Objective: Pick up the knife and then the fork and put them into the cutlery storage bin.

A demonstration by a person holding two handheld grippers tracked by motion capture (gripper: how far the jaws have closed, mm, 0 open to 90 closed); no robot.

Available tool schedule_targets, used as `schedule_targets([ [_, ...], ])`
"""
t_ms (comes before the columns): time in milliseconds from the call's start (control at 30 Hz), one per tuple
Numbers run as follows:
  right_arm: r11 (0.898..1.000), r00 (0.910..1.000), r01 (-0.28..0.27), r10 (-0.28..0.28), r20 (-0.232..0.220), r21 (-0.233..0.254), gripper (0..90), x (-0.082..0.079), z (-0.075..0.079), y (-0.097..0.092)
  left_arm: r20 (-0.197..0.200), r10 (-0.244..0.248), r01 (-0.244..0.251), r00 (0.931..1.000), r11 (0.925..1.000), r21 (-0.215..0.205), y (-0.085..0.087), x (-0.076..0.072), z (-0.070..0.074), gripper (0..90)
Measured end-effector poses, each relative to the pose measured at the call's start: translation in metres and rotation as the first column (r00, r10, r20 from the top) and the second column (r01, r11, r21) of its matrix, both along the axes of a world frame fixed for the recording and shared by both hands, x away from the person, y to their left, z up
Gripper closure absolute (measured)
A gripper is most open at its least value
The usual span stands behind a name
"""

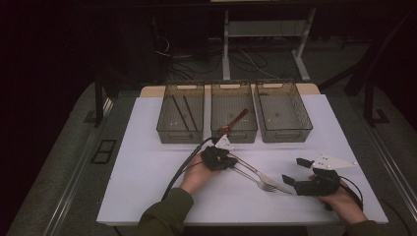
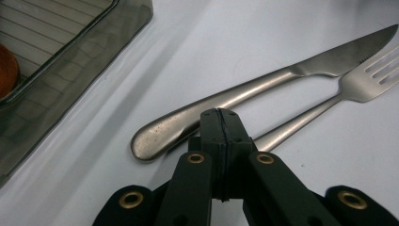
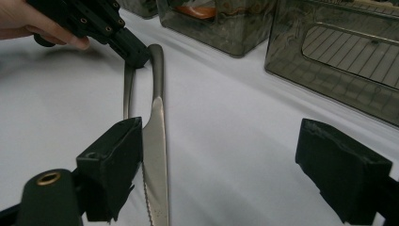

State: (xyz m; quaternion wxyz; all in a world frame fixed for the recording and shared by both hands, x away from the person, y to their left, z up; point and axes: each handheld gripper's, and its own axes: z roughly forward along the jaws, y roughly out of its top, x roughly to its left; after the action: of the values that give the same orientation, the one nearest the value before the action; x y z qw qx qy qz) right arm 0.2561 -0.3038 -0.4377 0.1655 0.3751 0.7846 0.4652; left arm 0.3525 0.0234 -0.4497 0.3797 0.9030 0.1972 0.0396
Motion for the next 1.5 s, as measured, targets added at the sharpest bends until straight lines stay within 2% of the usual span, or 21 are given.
schedule_targets([
  [300,1.0,1.0,-0.003,0.003,-0.005,-0.004,15.0,0.0,0.0,0.001,-0.014,-0.026,0.026,0.9996,0.9995,0.015,0.0,-0.004,0.002,89.2],
  [667,1.0,1.0,0.0,0.0,-0.006,-0.002,15.0,0.0,0.0,0.0,-0.039,-0.074,0.077,0.9965,0.9942,0.076,0.004,-0.011,0.007,89.2],
  [767,1.0,1.0,0.0,0.0,-0.005,-0.003,15.0,0.0,0.0,0.0,-0.048,-0.068,0.071,0.9965,0.9956,0.061,0.005,-0.016,0.007,89.2],
  [867,1.0,1.0,0.003,-0.003,-0.005,0.0,15.0,0.0,0.0,0.0,-0.06,-0.083,0.088,0.9947,0.9931,0.078,0.008,-0.02,0.009,89.2],
  [900,1.0,0.9999,0.006,-0.006,-0.008,0.004,15.0,0.0,0.0,0.0,-0.055,-0.105,0.111,0.9929,0.9886,0.103,0.01,-0.02,0.01,89.2],
  [933,1.0,0.9999,0.007,-0.007,-0.01,0.005,15.0,0.0,0.0,-0.001,-0.063,-0.093,0.098,0.9937,0.991,0.091,0.011,-0.023,0.01,89.2],
  [1033,1.0,0.9999,0.01,-0.01,-0.01,0.006,15.0,-0.001,0.0,-0.001,-0.071,-0.119,0.126,0.9903,0.9865,0.105,0.017,-0.027,0.011,89.2],
  [1267,1.0,0.9999,0.01,-0.01,-0.011,0.005,15.0,0.0,0.0,-0.001,-0.095,-0.133,0.14,0.9866,0.9869,0.079,0.027,-0.044,0.011,89.1],
  [1367,1.0,1.0,0.007,-0.007,-0.005,0.002,15.0,0.0,0.0,0.0,-0.078,-0.133,0.139,0.988,0.9869,0.081,0.028,-0.047,0.011,88.9],
  [1500,1.0,1.0,0.002,-0.002,-0.005,-0.004,15.0,0.0,0.0,0.0,-0.066,-0.116,0.118,0.9911,0.9925,0.032,0.023,-0.048,0.015,78.3],
])
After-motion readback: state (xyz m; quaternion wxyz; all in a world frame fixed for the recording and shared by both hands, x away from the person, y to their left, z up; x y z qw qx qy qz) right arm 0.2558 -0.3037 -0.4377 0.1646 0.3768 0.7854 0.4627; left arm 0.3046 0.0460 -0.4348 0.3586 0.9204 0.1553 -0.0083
